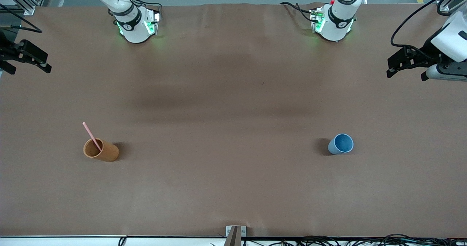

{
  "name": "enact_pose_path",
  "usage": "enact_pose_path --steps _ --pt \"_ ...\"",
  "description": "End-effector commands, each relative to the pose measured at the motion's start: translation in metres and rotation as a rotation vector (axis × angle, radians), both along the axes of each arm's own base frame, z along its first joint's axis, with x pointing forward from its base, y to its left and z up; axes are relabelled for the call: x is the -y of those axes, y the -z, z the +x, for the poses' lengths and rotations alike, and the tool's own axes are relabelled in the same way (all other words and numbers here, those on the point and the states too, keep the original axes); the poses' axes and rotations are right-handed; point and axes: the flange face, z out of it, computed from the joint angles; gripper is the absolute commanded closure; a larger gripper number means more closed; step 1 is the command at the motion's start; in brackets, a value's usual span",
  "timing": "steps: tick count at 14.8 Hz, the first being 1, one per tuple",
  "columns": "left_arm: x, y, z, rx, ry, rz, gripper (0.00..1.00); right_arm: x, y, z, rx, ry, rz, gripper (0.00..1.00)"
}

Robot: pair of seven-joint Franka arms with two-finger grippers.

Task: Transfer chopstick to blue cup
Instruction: 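Reach the left gripper to the blue cup while the right gripper reaches the stick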

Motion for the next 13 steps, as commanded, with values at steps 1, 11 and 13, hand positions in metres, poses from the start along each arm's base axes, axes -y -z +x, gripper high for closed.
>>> enact_pose_path --steps 1,11,13 --pt "0.000 -0.006 0.001 -0.006 0.012 -0.006 0.00 -0.001 -0.002 0.001 0.006 -0.013 0.015 0.00" --pt "-0.008 0.110 0.060 -0.086 -0.014 -0.006 0.00 0.007 0.008 0.010 0.005 0.001 0.015 0.00" --pt "-0.009 0.166 0.074 -0.086 -0.021 -0.005 0.00 0.032 0.031 0.026 -0.012 0.046 0.017 0.00"
